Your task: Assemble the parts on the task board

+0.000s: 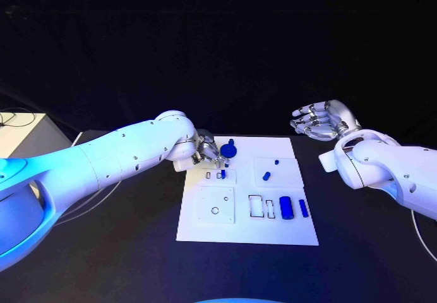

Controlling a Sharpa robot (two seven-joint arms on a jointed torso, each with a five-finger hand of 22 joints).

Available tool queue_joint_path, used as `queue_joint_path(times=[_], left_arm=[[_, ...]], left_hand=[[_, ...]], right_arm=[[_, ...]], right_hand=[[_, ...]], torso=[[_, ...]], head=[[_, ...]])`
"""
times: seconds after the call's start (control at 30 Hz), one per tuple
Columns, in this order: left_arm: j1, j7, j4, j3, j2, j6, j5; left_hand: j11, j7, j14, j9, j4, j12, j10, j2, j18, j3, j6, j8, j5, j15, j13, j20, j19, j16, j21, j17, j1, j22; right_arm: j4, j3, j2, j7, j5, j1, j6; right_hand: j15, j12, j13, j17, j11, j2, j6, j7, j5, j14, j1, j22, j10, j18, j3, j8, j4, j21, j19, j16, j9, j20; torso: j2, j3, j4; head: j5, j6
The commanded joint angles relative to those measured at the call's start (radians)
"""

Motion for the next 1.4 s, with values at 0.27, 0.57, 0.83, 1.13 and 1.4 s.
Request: queue_joint_path(times=[0.27,0.57,0.83,1.13,1.4], left_arm=[[0.000,-0.006,-0.008,-0.006,0.010,0.054,0.006],[-0.001,-0.009,-0.016,-0.010,0.013,0.075,-0.003],[-0.002,-0.010,-0.016,-0.015,0.016,0.082,-0.011],[-0.005,-0.010,-0.020,-0.024,0.020,0.085,-0.012],[-0.005,-0.011,-0.024,-0.031,0.025,0.089,-0.009]], left_hand=[[-0.002,-0.003,0.099,0.007,-0.005,-0.010,-0.004,-0.003,-0.013,0.001,0.005,0.008,0.000,-0.009,-0.009,-0.002,0.003,0.002,0.006,0.254,-0.002,0.006],[-0.002,-0.004,0.099,0.009,-0.007,-0.020,-0.013,-0.003,-0.013,0.002,0.005,0.009,0.000,-0.010,-0.026,-0.002,0.003,0.001,0.005,0.253,0.001,0.006],[-0.003,-0.004,0.099,0.010,-0.008,-0.022,-0.015,-0.004,-0.013,0.003,0.005,0.010,0.000,-0.010,-0.029,-0.002,0.003,0.001,0.005,0.254,0.003,0.006],[-0.003,-0.004,0.099,0.011,-0.009,-0.025,-0.018,-0.004,-0.013,0.003,0.005,0.010,0.000,-0.010,-0.035,-0.002,0.002,0.001,0.005,0.253,0.004,0.005],[-0.003,-0.004,0.099,0.012,-0.009,-0.026,-0.018,-0.005,-0.013,0.003,0.005,0.011,0.000,-0.011,-0.036,-0.003,0.002,0.001,0.005,0.254,0.004,0.004]], right_arm=[[-0.004,0.000,0.004,0.006,-0.020,0.001,-0.004],[-0.008,0.000,0.008,0.002,-0.029,0.000,0.001],[-0.010,0.000,0.012,0.000,-0.031,0.000,0.003],[-0.008,0.000,0.013,-0.002,-0.033,0.000,0.006],[-0.008,0.000,0.017,-0.003,-0.036,0.000,0.010]], right_hand=[[0.007,-0.008,-0.017,-0.012,0.008,0.000,-0.004,0.008,0.006,0.000,-0.009,-0.021,-0.002,0.005,0.000,-0.010,-0.012,-0.016,0.002,-0.020,-0.003,0.006],[0.010,-0.008,-0.028,-0.019,0.011,0.000,-0.006,0.010,0.006,-0.002,-0.012,-0.035,-0.007,0.004,-0.003,-0.015,-0.016,-0.025,0.001,-0.031,-0.005,0.008],[0.012,-0.008,-0.034,-0.024,0.012,0.001,-0.006,0.012,0.006,-0.004,-0.015,-0.043,-0.009,0.004,-0.005,-0.017,-0.018,-0.031,0.000,-0.038,-0.006,0.010],[0.016,-0.007,-0.044,-0.032,0.015,0.001,-0.008,0.013,0.006,-0.011,-0.017,-0.059,-0.012,0.004,-0.007,-0.022,-0.022,-0.041,-0.004,-0.050,-0.007,0.014],[0.018,-0.008,-0.048,-0.036,0.017,0.002,-0.009,0.015,0.004,-0.014,-0.019,-0.067,-0.016,0.004,-0.010,-0.025,-0.024,-0.046,-0.007,-0.057,-0.008,0.017]], torso=[[-0.001,0.0006,0.0011],[-0.002,0.0008,0.0010],[-0.001,0.0001,-0.0004],[-0.001,-0.0004,0.0015],[0.000,0.0007,0.0001]], head=[[-0.002,-0.016],[-0.002,-0.019],[0.003,-0.020],[-0.004,-0.021],[-0.005,-0.022]])
